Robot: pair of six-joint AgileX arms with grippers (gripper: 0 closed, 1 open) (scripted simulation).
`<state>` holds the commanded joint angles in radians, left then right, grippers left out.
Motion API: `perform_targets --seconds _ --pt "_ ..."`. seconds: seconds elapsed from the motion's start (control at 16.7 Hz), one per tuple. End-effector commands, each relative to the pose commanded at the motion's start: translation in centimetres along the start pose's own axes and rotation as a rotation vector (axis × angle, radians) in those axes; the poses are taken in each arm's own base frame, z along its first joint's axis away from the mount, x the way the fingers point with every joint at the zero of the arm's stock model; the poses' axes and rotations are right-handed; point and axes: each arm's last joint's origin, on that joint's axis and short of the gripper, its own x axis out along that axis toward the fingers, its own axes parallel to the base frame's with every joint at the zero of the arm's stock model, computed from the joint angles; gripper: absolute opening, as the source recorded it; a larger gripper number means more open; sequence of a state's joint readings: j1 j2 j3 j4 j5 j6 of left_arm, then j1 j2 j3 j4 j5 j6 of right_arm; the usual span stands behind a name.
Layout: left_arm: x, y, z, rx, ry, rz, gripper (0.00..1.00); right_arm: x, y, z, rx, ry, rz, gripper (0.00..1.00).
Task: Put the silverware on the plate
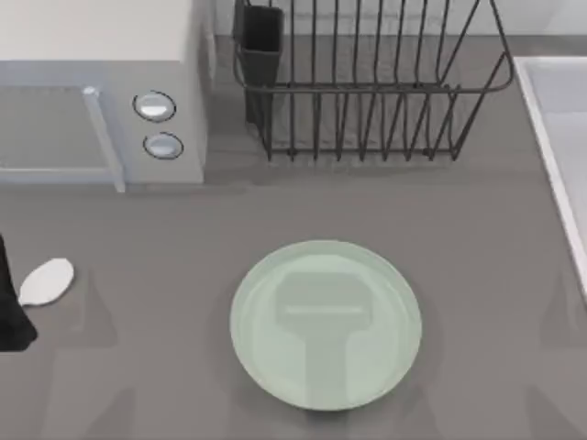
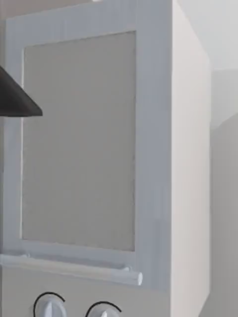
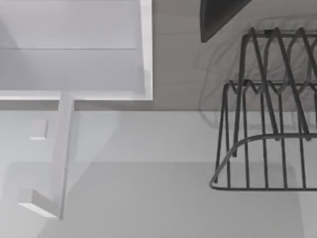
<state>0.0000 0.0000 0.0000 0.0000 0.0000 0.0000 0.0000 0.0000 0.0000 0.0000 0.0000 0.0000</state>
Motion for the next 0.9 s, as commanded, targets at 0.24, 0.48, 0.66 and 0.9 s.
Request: perform_targets --seconds 0.24,0.48,0.66,0.9 --pt "0.0 0.1 0.5 0.025 0.030 0.007 1.00 0.0 0.0 0.0 0.000 0.000 0.000 1.00" --pt "0.7 0.4 2.8 0.151 0.214 0.016 1.00 0.0 0.0 0.0 0.000 0.000 0.000 1.00" --pt "2.5 0.8 4.4 0.277 0.468 -0.011 1.00 0.0 0.0 0.0 0.000 0.000 0.000 1.00" --pt "6.7 1.9 5.1 0.428 0.882 -0.129 1.00 0.0 0.0 0.0 0.000 0.000 0.000 1.00"
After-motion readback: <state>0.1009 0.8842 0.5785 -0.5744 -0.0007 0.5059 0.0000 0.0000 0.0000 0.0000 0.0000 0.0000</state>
